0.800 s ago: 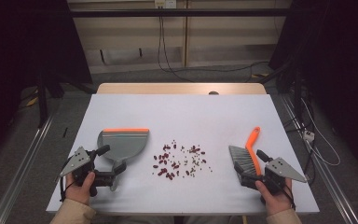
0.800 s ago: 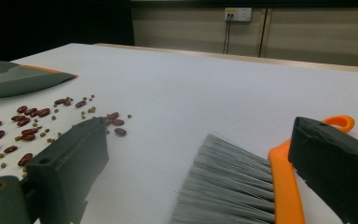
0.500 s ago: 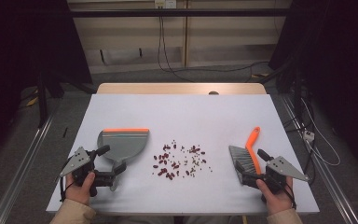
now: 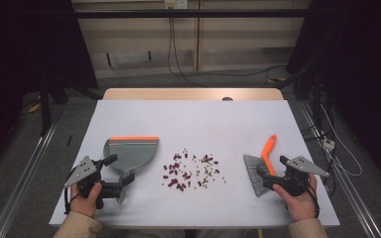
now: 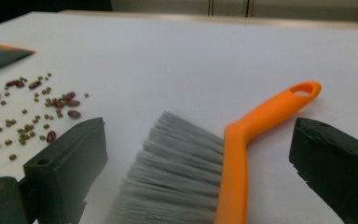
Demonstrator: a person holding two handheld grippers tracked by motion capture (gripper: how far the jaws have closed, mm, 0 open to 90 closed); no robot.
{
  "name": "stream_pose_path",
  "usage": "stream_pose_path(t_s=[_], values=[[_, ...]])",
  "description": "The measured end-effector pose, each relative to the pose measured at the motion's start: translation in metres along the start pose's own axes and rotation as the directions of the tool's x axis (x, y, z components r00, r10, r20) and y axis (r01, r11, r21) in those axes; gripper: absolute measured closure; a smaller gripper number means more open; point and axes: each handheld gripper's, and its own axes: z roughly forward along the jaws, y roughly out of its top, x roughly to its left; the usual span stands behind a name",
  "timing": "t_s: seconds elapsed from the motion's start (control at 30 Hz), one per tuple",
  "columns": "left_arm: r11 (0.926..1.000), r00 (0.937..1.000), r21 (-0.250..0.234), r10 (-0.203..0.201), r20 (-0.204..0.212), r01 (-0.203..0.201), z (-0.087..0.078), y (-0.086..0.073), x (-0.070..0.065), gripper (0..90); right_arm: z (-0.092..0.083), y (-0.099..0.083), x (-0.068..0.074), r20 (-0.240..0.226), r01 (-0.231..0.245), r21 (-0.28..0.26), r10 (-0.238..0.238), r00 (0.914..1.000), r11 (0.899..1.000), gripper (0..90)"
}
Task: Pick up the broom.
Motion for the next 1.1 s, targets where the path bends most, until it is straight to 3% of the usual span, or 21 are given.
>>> stream_pose_path(t_s=[0.1, 0.33, 0.63, 0.87, 1.0, 1.1], values=[[1.0, 1.0, 0.0, 0.004, -0.003, -0.004, -0.001, 0.0, 0.0, 3.0, 0.005, -0.002, -0.006, 0.01, -0.036, 0.035, 0.036, 0.9993, 0.999, 4.9], [1.0, 1.0, 0.005, 0.006, 0.001, -0.006, 0.001, 0.0, 0.0, 3.1, 0.013, 0.005, -0.019, 0.033, -0.095, 0.058, 0.093, 0.9951, 0.994, 6.1], [1.0, 1.0, 0.004, 0.005, -0.001, -0.005, 0.001, -0.001, -0.001, 3.1, 0.037, 0.018, -0.027, 0.101, -0.154, 0.086, 0.145, 0.9842, 0.984, 16.6], [1.0, 1.0, 0.005, 0.007, 0.003, -0.007, 0.001, 0.0, -0.001, 3.2, 0.049, 0.023, -0.024, 0.177, -0.134, 0.129, 0.11, 0.978, 0.982, 26.8], [1.0, 0.9999, 0.006, 0.006, 0.01, -0.006, 0.002, 0.0, -0.002, 3.2, 0.057, 0.022, -0.024, 0.213, -0.162, 0.182, 0.122, 0.9694, 0.97, 27.8], [1.0, 0.9999, 0.005, 0.007, 0.01, -0.007, 0.002, 0.0, -0.002, 3.2, 0.059, 0.022, -0.024, 0.22, -0.17, 0.185, 0.128, 0.9671, 0.968, 28.9]])
